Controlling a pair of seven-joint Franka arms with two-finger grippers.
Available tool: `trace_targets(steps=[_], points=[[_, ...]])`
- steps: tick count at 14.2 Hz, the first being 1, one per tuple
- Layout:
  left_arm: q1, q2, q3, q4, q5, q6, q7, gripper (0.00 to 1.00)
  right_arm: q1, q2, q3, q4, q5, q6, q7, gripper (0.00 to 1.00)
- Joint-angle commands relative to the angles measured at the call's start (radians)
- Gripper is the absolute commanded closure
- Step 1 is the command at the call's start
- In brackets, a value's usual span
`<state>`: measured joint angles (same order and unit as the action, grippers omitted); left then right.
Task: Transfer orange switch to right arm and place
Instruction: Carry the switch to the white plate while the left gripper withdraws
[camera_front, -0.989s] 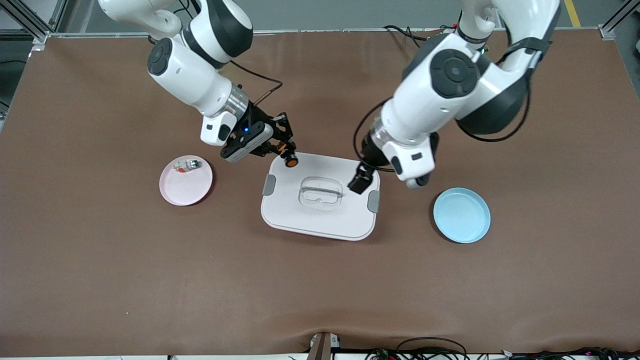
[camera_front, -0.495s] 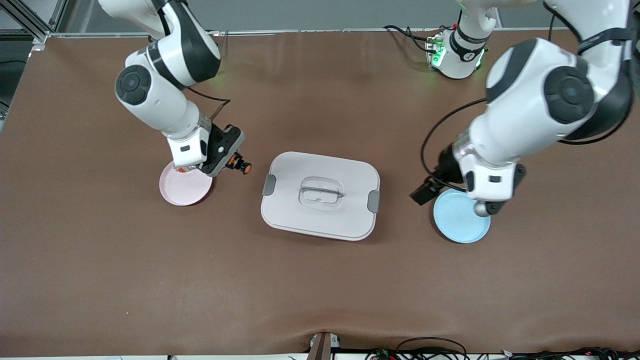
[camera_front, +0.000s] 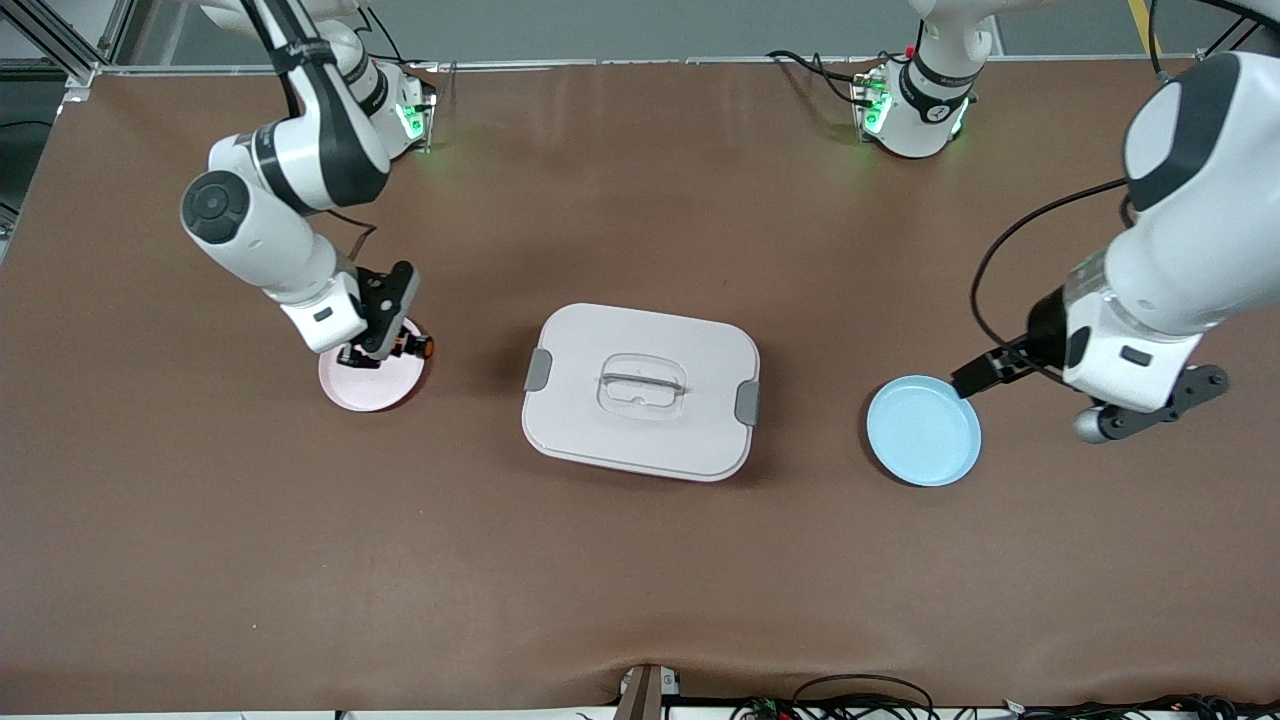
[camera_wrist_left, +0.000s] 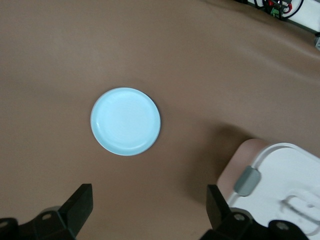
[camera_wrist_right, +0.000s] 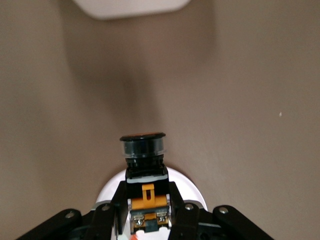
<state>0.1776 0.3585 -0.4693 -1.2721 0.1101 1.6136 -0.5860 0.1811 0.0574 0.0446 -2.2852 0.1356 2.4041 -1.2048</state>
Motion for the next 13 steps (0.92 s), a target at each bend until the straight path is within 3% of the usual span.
trace_targets(steps=[1,5,13], points=[[0.072,-0.038,-0.006,-0.018,0.019,-0.034,0.139,0.0,-0.092,-0.042,0.018,-0.163,-0.002,0.151,-0.174,1.0],[0.12,-0.056,-0.003,-0.015,0.029,-0.07,0.287,0.0,-0.121,-0.027,0.018,-0.255,-0.002,0.285,-0.226,1.0],[0.137,-0.18,0.013,-0.055,0.022,-0.152,0.345,0.0,-0.178,0.137,0.023,-0.249,0.001,0.386,-0.364,1.0]])
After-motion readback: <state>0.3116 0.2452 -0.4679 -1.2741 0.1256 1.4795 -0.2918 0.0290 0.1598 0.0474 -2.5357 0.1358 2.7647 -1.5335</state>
